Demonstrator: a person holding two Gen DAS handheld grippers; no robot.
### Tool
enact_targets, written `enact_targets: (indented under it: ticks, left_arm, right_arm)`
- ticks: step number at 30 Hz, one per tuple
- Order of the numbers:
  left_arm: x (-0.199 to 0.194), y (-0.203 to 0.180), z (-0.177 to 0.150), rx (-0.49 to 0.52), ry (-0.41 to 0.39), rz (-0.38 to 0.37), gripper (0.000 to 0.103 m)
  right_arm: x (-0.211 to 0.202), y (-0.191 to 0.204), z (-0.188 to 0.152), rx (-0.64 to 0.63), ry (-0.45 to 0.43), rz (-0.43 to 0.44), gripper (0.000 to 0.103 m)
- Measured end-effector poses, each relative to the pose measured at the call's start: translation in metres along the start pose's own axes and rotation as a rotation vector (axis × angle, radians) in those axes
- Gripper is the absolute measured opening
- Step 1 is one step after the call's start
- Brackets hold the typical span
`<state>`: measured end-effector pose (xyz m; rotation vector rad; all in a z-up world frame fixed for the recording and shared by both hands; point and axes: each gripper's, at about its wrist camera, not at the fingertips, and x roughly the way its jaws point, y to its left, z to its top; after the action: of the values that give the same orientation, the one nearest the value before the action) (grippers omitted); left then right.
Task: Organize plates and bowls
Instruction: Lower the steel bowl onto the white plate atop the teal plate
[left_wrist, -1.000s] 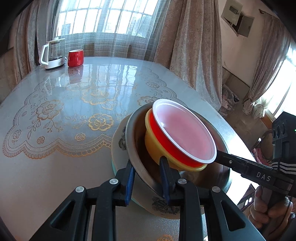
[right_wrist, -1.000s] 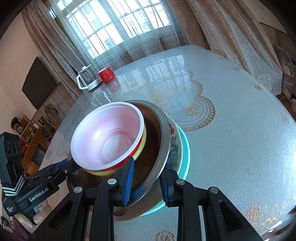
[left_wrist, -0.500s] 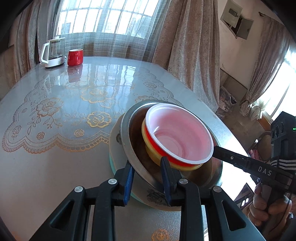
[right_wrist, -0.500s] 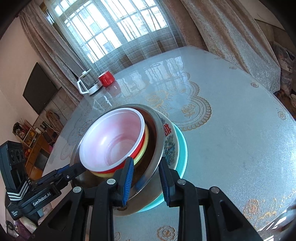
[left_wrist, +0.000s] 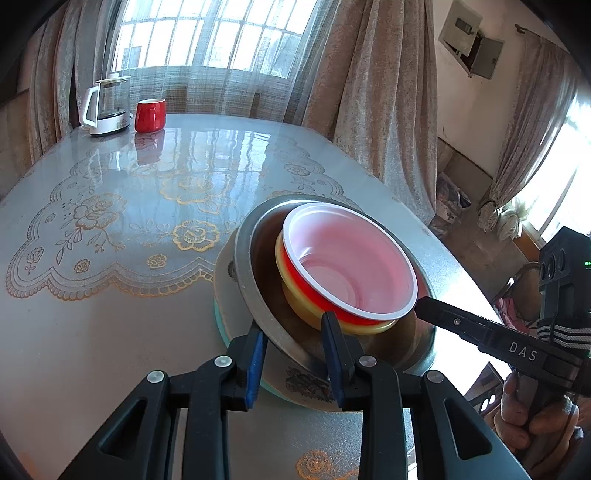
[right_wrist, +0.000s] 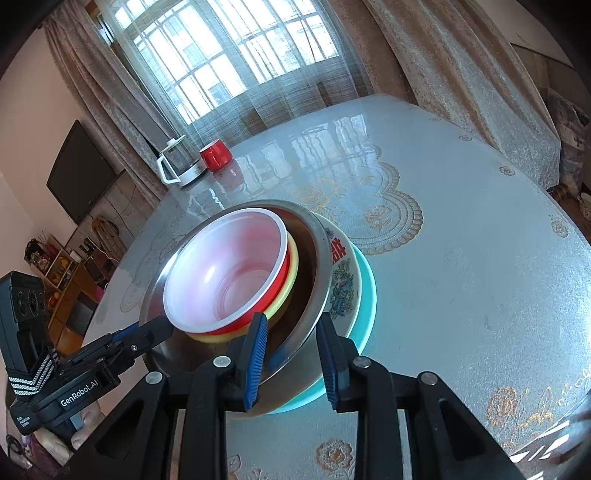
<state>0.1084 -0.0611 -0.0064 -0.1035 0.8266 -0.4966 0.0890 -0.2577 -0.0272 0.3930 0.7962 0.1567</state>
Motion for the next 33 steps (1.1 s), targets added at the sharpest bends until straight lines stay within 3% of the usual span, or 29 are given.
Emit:
enact_targets:
  ticks: [33]
  left_arm:
    - [-0.002,-0.010,-0.002,0.025,-0.014,0.117,0.035]
  right_arm:
    - [0.003,0.008,-0.005,-0.044,-0.002,-0.027,0.029]
